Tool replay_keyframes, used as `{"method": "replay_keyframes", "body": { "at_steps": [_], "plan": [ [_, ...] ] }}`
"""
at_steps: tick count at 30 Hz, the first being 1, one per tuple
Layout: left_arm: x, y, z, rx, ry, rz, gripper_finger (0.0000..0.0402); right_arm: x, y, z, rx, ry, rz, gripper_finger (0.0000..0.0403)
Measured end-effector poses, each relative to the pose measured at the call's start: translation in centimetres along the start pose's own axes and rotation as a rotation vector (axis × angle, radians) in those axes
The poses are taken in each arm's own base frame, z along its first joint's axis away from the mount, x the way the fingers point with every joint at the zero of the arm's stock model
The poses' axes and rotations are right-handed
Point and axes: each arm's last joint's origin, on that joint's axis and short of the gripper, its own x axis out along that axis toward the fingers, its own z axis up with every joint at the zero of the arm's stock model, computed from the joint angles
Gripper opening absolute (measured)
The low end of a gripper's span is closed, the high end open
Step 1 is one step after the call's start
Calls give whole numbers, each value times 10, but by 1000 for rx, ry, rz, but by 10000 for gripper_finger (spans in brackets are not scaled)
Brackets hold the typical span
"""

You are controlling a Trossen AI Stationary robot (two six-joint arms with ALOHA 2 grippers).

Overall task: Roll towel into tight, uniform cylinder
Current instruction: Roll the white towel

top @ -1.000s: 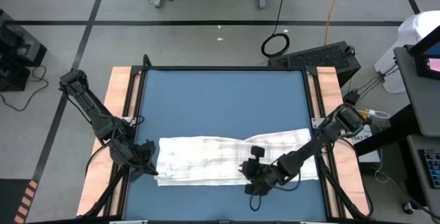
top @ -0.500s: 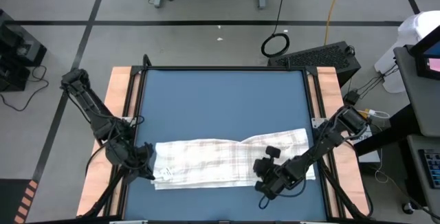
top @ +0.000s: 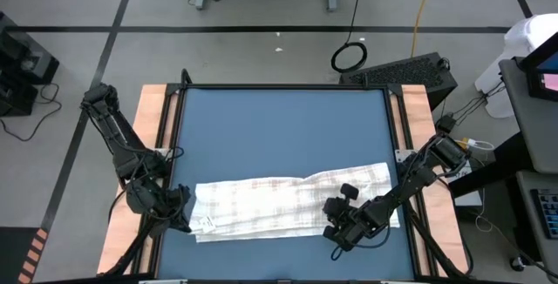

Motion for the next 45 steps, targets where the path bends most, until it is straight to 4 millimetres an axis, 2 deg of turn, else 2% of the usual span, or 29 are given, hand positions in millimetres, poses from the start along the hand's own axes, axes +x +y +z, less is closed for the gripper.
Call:
{"method": "replay_keyframes", "body": {
  "at_steps": [16, 19, 25, 29, 37, 45],
  "plan": [
    [8, 0, -5, 14, 21, 28, 18, -5, 1, 4, -9, 7, 52, 70],
    [11, -1, -6, 15, 39, 24, 42, -5, 2, 4, -13, 1, 57, 70],
    [19, 2, -9, -11, 67, 63, 117, -5, 3, 5, -16, -7, 66, 70],
    [23, 4, -10, 10, 60, 97, 141, -5, 3, 5, -14, -12, 66, 70],
    [33, 12, -8, 113, -119, 258, 144, -8, 8, 9, -48, -29, 87, 70],
    [44, 36, 8, 212, -361, 588, 144, -22, 24, 29, -121, -82, 136, 70]
  ]
}}
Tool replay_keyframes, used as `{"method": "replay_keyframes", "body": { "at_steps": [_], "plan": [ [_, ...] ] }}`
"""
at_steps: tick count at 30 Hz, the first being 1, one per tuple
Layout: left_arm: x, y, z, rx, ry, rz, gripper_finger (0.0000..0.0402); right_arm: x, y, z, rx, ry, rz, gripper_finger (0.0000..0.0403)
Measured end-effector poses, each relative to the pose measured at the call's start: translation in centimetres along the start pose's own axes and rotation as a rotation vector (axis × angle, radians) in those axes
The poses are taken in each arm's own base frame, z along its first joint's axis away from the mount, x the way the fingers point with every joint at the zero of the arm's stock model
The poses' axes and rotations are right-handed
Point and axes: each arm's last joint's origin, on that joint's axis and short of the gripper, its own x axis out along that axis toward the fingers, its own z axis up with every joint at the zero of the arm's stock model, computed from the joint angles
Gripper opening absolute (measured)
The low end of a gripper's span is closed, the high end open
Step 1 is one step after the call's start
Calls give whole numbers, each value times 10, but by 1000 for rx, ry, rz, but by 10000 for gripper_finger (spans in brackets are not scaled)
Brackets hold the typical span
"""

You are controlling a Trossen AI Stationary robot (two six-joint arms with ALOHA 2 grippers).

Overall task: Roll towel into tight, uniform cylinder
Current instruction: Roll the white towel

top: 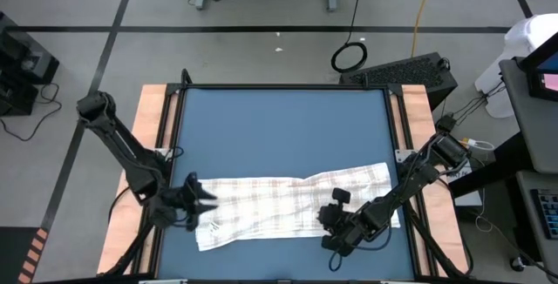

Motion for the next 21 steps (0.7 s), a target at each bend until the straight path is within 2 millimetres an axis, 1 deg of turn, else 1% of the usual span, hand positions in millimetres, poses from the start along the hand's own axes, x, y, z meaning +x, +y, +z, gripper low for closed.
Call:
{"method": "replay_keyframes", "body": {
  "at_steps": [2, 4, 7, 10, 13, 17, 21],
  "plan": [
    [11, 4, 1, 50, -8, 79, 144, -1, 5, 5, -3, -36, 42, 70],
    [22, 12, -1, 91, 28, 164, 144, -1, 8, 8, -17, -60, 76, 70],
    [32, 26, -7, 33, 121, 297, 144, -2, 9, 7, -19, -56, 77, 70],
    [36, 37, -15, -65, 232, 406, 144, 0, 9, 4, -1, -57, 78, 70],
    [37, 44, -23, -69, 307, 494, 144, 10, 9, -4, 8, -58, 84, 70],
    [40, 50, -31, -56, 302, 549, 144, 28, 11, -19, 19, -16, 69, 70],
    [41, 55, -35, -53, 278, 585, 144, 34, 16, -28, 57, 2, 65, 70]
  ]
}}
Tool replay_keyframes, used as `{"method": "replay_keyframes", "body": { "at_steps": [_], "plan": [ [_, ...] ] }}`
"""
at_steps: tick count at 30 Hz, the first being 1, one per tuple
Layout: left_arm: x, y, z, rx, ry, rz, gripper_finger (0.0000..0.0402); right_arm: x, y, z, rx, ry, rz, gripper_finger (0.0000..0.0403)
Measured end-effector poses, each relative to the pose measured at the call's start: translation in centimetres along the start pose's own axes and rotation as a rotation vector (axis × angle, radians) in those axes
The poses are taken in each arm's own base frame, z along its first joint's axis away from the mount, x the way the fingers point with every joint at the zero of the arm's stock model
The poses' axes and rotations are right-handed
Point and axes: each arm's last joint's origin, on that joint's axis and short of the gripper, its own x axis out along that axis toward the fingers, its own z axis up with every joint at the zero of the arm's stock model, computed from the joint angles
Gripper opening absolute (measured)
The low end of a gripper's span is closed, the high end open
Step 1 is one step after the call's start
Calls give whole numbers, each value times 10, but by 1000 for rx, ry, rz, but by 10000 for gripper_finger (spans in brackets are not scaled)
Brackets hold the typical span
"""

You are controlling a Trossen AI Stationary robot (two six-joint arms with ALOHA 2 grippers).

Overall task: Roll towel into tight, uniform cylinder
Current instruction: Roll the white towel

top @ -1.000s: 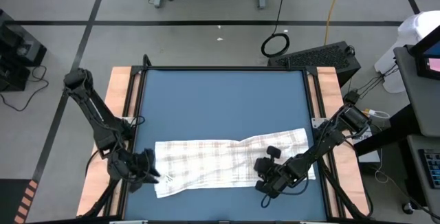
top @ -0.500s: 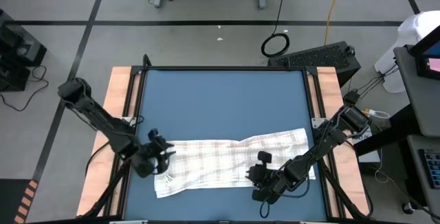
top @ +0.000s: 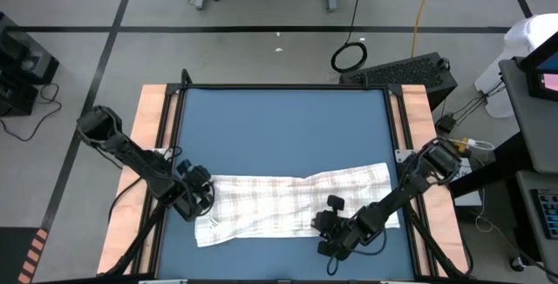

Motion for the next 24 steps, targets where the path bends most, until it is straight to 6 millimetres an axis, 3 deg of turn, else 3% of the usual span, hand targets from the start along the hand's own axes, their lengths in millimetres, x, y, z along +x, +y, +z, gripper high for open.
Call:
{"method": "replay_keyframes", "body": {
  "at_steps": [8, 13, 19, 24],
  "plan": [
    [-29, -4, 20, 5, 15, -62, 144, -19, 9, -6, 0, -16, 52, 70],
    [-42, -1, 31, 0, -58, -74, 144, -35, 11, 6, 5, -118, 54, 70],
    [-39, -9, 30, 12, -65, -101, 144, -32, 19, 18, -16, -344, 13, 70],
    [-25, -7, 21, 83, -64, -33, 144, -10, 26, 25, -83, -435, 41, 70]
  ]
}}
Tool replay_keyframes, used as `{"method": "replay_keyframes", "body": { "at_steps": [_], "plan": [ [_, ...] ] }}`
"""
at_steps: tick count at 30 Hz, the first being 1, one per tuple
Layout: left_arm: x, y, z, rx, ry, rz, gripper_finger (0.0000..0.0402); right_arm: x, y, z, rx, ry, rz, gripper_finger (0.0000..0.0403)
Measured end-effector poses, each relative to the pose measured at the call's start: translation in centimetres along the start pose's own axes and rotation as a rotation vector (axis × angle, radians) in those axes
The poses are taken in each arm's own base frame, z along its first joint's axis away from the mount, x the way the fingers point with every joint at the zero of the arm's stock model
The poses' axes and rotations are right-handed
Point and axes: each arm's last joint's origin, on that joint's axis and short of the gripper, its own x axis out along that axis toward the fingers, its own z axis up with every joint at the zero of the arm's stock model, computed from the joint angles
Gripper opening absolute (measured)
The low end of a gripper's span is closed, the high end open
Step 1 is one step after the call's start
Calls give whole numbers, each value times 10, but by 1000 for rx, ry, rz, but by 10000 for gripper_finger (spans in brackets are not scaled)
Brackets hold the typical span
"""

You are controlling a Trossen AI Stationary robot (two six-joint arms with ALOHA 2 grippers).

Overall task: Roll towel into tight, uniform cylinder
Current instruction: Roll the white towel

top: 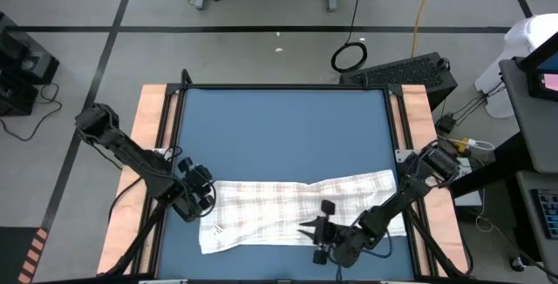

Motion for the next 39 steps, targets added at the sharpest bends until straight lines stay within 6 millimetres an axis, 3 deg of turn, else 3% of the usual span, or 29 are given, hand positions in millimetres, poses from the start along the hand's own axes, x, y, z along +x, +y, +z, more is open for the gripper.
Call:
{"method": "replay_keyframes", "body": {
  "at_steps": [7, 13, 18, 23, 28, 33, 39],
  "plan": [
    [25, 12, -24, 29, 20, 108, 144, 43, -4, -28, -6, 84, 179, 70],
    [28, 32, -32, 0, 20, 285, 144, 52, -5, -34, 74, 116, 230, 70],
    [26, 35, -30, -37, -24, 320, 144, 44, -5, -16, 37, 73, 257, 70],
    [17, 20, -18, -65, -35, 262, 144, 34, -13, 25, 18, -61, 210, 70],
    [0, 2, 2, -49, -43, 169, 144, 28, -25, 52, 6, -108, 199, 70],
    [-15, -2, 19, -34, 70, 61, 144, 34, -37, 52, -23, -60, 152, 70],
    [-23, 3, 20, -1, 259, -68, 172, 37, -40, 48, -42, 22, 216, 70]
  ]
}}
